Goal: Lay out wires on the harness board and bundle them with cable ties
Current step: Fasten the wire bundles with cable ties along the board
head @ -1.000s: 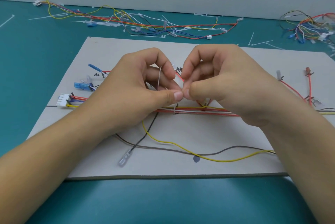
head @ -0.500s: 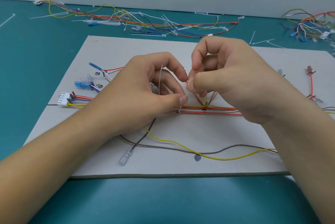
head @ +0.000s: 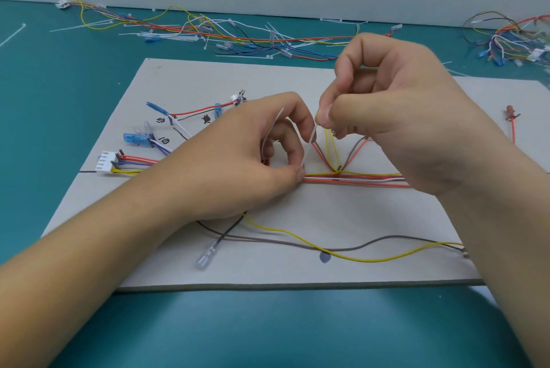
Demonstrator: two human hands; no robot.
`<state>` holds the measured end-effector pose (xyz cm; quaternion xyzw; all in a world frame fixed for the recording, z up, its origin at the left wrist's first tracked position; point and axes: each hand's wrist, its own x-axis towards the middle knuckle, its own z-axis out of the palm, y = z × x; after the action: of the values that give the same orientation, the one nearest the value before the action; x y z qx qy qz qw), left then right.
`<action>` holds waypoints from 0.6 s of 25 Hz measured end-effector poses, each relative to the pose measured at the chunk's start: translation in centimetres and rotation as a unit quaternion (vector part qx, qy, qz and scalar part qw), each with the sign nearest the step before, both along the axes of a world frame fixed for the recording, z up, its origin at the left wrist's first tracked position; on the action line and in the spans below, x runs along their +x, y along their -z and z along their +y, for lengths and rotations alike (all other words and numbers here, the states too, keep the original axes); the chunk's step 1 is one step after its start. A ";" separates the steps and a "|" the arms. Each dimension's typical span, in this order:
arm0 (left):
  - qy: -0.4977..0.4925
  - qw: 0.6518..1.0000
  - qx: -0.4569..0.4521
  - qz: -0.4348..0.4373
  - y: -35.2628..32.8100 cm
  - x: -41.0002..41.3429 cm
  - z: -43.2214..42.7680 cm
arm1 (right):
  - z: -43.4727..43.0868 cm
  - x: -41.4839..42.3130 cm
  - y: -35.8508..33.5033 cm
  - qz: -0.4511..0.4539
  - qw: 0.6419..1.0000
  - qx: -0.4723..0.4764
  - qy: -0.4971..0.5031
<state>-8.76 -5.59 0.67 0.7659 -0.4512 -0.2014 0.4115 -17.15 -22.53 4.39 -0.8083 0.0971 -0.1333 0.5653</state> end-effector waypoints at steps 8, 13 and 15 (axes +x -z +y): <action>-0.020 0.999 0.024 -0.028 -0.3 -0.2 -0.1 | -0.2 0.3 0.3 -0.008 0.998 0.006 0.066; -0.042 0.999 0.015 -0.027 -0.6 -0.7 -0.2 | -0.1 0.3 0.4 -0.026 0.995 0.005 0.096; -0.048 0.998 0.018 -0.046 -0.7 -0.8 -0.1 | -0.4 0.4 0.3 -0.030 0.994 0.000 0.103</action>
<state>-9.57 -5.72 1.38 0.8024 -0.4290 -0.1539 0.3853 -16.79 -22.93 4.06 -0.7895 0.1630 -0.2154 0.5511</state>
